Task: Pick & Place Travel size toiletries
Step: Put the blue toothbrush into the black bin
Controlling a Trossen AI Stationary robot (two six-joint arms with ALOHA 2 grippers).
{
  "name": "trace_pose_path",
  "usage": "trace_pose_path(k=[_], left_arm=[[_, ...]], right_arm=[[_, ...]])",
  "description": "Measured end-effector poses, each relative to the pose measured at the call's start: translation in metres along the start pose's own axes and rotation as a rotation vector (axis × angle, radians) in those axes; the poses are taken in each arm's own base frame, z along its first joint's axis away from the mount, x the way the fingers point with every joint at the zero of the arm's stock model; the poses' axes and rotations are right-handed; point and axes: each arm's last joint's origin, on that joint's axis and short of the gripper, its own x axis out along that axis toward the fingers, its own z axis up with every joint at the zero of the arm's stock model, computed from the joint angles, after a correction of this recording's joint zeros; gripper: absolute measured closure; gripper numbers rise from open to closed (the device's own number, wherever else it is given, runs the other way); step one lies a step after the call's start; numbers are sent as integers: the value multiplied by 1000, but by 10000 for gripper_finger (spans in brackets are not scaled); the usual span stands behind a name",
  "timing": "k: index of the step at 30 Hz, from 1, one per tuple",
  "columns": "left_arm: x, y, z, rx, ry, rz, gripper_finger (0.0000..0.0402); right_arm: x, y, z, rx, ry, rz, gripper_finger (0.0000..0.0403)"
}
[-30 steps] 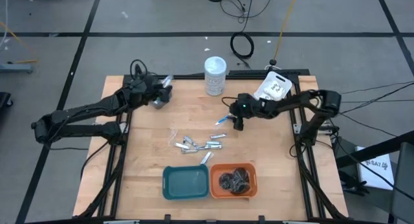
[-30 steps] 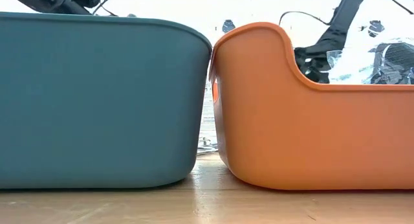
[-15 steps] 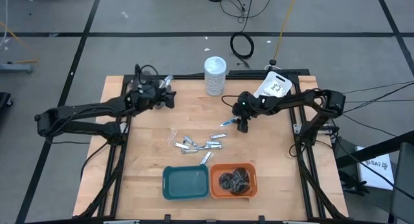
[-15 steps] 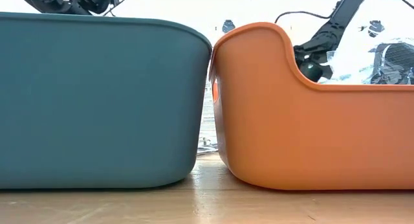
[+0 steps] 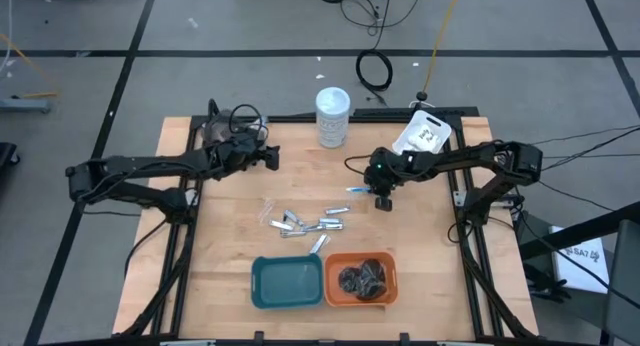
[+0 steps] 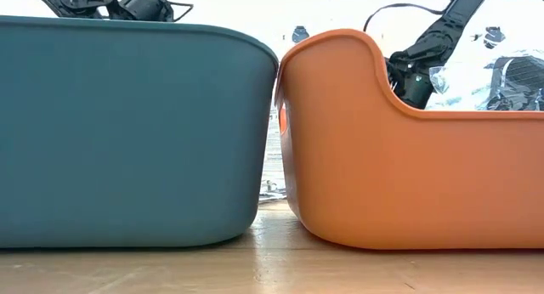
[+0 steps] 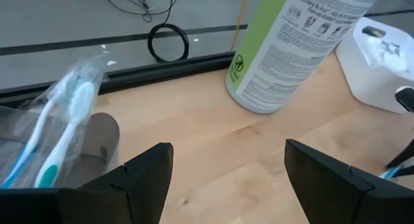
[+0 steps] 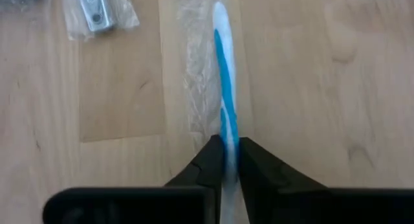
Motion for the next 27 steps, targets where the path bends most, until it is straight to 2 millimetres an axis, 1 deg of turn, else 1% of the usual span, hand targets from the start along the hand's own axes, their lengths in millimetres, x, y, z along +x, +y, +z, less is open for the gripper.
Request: trace_pose_path(k=[2,4,8,11,14,17,20,25,27], left_arm=[[3,-1,-1,1,-5,-4,110],[6,-3,-1,-8,-8,-11,110],[11,-5,-3,-51,10,-49,110],[15,-10,-4,-55,24,-117,110],[21,-19,-6,-39,19,-212,110],[25,-34,-7,34,-32,-341,110],[27,-50,-11,116,-106,-454,110],[22,-79,-22,319,-260,-651,110],[20,-89,-28,377,-335,-690,110]], right_arm=[[-1,0,4,-4,-43,4,381],[-6,2,12,-23,-119,-11,382],[-21,4,29,-49,-286,-30,382],[-34,7,43,-71,-460,-10,382],[-43,13,53,-81,-681,12,382],[-49,20,52,-88,-873,40,382],[-54,24,46,-86,-1020,46,382],[-60,29,27,-59,-1170,47,382],[-60,30,21,-52,-1182,53,382]])
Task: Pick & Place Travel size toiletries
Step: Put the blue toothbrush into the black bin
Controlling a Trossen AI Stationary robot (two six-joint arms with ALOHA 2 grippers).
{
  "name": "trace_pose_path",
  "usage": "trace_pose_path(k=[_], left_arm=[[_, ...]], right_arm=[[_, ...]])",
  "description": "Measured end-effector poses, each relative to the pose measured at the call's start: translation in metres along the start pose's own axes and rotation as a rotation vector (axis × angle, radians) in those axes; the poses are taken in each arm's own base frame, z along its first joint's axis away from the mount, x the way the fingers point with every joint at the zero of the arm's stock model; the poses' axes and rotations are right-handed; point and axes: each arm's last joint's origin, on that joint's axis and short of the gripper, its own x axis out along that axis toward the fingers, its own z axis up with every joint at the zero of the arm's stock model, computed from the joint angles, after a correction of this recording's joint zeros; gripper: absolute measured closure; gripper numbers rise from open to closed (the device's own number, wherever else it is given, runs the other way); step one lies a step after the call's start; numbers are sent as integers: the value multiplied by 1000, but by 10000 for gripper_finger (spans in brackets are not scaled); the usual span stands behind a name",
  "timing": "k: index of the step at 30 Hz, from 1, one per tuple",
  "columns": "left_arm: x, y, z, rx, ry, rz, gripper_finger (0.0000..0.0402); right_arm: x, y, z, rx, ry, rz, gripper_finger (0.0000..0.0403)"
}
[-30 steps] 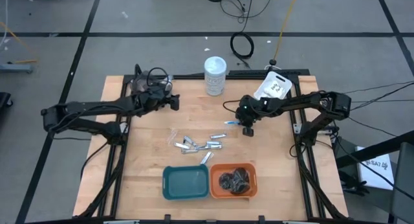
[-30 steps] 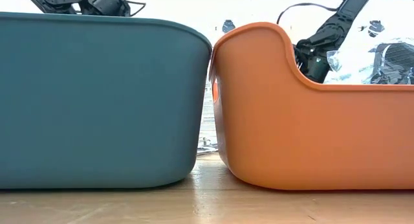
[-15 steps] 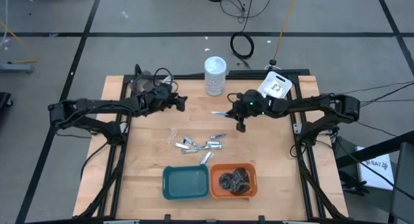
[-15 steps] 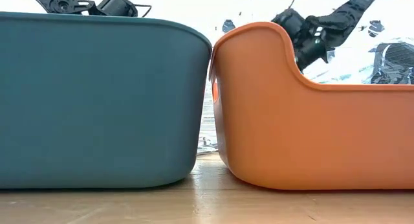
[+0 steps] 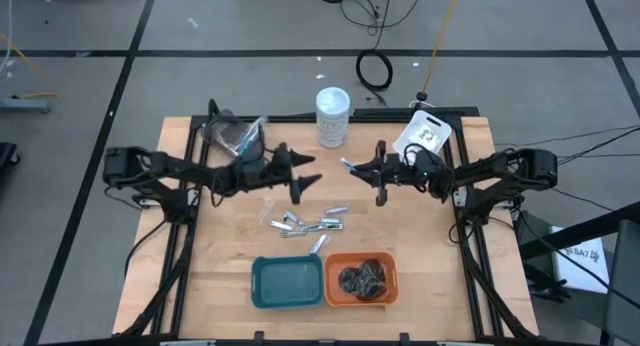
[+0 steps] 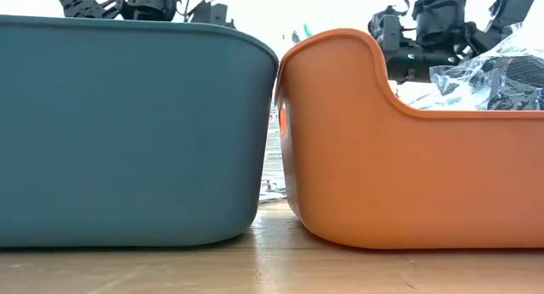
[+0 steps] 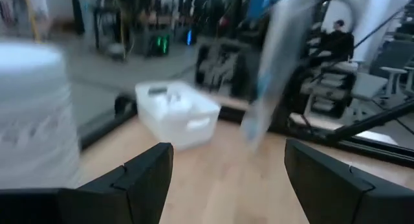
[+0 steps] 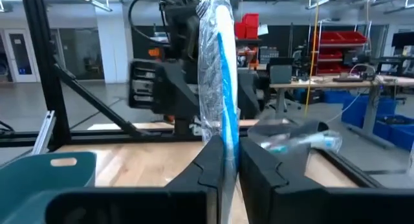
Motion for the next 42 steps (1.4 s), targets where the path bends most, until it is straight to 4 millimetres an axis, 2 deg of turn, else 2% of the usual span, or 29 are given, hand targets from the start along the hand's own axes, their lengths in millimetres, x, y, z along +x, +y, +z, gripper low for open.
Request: trace_pose_path(k=[4,13,19,24,26,29,36,38,42], left_arm=[[15,-17,-1,57,-68,11,110],[69,-45,18,192,-122,-28,110],[78,-46,24,226,-139,-20,110],[80,-39,20,222,-86,-2,119],[81,-36,18,215,-59,9,141],[81,-31,17,166,-45,20,196],[82,-30,21,159,-79,-42,372],[82,-30,22,164,-86,-61,387],[81,-29,22,170,-89,-35,381]], right_arm=[[-2,0,-1,14,1,0,382],[-2,0,-3,16,13,0,382],[-2,0,-3,16,21,2,382],[-2,1,-3,11,19,7,382],[-2,1,-3,7,17,29,382],[-2,2,-3,-1,18,54,382],[-2,2,-4,-6,30,49,382],[-2,2,-4,-8,32,51,382],[-2,2,-5,20,44,49,372]])
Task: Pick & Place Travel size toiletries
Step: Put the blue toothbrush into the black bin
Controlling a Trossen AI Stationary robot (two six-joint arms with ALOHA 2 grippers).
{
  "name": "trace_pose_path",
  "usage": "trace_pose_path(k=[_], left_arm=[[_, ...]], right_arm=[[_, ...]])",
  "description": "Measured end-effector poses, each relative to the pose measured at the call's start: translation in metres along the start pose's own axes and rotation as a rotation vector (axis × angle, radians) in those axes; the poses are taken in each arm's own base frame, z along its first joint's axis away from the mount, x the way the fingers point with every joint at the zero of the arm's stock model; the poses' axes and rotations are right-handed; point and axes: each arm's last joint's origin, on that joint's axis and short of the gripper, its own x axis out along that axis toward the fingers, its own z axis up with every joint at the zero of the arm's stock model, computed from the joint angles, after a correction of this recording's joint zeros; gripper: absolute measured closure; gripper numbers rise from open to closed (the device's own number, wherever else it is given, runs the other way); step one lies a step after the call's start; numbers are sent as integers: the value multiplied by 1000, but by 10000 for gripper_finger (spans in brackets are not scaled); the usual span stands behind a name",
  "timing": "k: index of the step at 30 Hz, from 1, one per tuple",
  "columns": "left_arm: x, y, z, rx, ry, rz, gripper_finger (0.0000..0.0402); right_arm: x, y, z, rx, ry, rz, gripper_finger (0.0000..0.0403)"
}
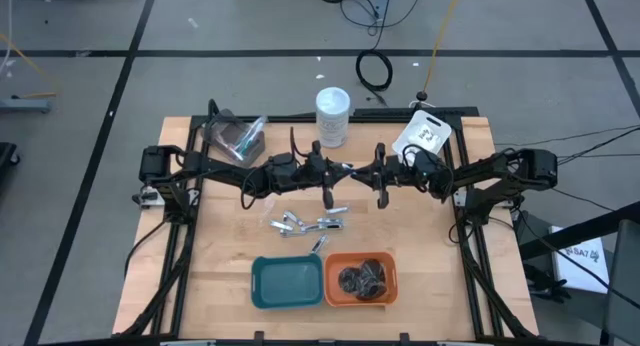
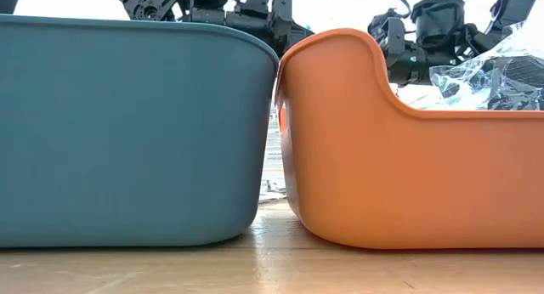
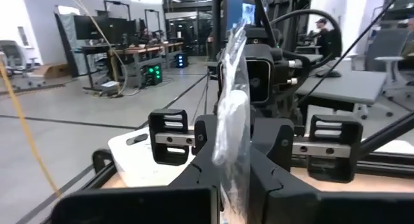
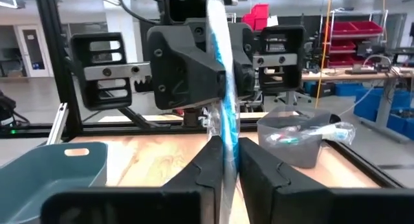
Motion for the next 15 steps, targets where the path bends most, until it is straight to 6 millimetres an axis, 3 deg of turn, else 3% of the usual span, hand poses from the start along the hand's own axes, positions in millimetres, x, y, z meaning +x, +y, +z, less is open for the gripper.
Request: trace_pose_path(k=[6,10,15], left_arm=[[-12,3,20,71,56,100,389],[-31,7,44,206,152,370,393],[-59,9,59,309,311,641,388]], right_arm=[[0,-1,-4,50,51,-13,304],[-2,-1,-8,109,107,3,252],[-5,-2,-4,106,115,-21,204]])
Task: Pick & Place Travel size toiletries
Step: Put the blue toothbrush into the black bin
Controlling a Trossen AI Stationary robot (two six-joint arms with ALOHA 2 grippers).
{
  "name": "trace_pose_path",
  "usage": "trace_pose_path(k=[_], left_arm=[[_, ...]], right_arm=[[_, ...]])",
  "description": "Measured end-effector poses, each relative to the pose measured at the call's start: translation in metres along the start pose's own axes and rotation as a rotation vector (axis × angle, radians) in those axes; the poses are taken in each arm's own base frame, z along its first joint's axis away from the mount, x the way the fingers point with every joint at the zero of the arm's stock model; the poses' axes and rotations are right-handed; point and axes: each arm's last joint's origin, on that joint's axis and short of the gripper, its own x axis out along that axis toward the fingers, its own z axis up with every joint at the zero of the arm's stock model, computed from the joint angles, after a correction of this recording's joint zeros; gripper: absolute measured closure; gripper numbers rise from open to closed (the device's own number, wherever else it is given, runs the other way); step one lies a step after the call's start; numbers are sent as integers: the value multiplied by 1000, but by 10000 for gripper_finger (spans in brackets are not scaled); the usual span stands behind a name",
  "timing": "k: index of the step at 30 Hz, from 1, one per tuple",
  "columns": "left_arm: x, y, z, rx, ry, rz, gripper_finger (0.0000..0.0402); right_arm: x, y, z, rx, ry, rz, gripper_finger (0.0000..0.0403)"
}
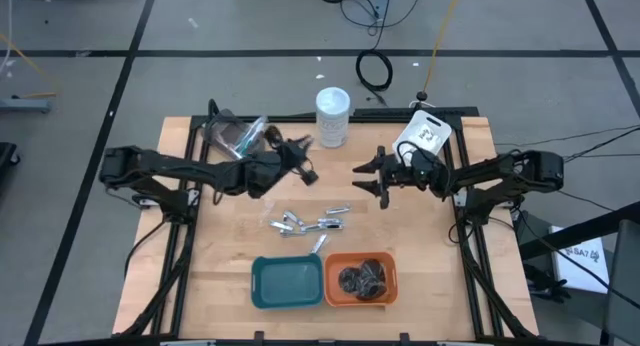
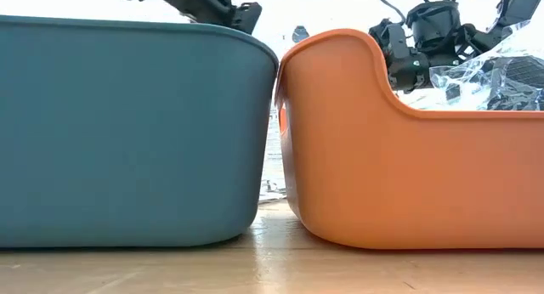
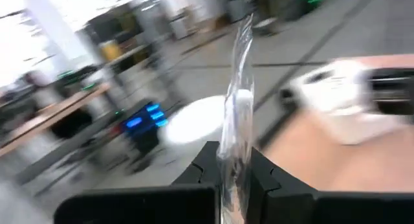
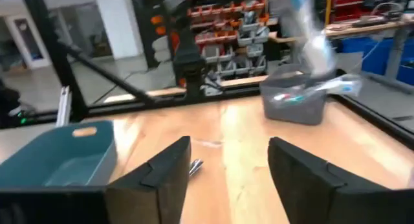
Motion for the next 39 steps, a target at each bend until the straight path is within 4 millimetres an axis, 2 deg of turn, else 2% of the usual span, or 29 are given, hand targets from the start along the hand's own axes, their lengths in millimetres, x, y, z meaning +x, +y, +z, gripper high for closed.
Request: trace_pose_path(k=[4,8,11,15,21,26,30,33,39], left_arm=[[-14,29,-8,12,109,180,394],[-23,57,-32,-34,169,258,390],[-27,82,-59,-93,202,339,392],[-31,109,-103,-239,249,348,393],[-36,128,-155,-380,323,473,387],[-36,133,-163,-455,318,524,368],[-35,135,-161,-547,273,542,332],[-35,135,-160,-569,258,544,291],[-35,135,-160,-594,252,551,184]], right_arm=[[-3,2,6,-22,-9,0,186],[-5,3,7,-22,-1,2,182],[-5,3,8,-23,-4,1,185],[-5,3,8,-24,-4,1,189],[-5,3,8,-24,-5,1,190],[-5,3,8,-23,-4,0,190],[-5,3,8,-22,-4,0,190],[-5,3,8,-21,-3,0,190],[-5,3,7,-16,9,-2,190]])
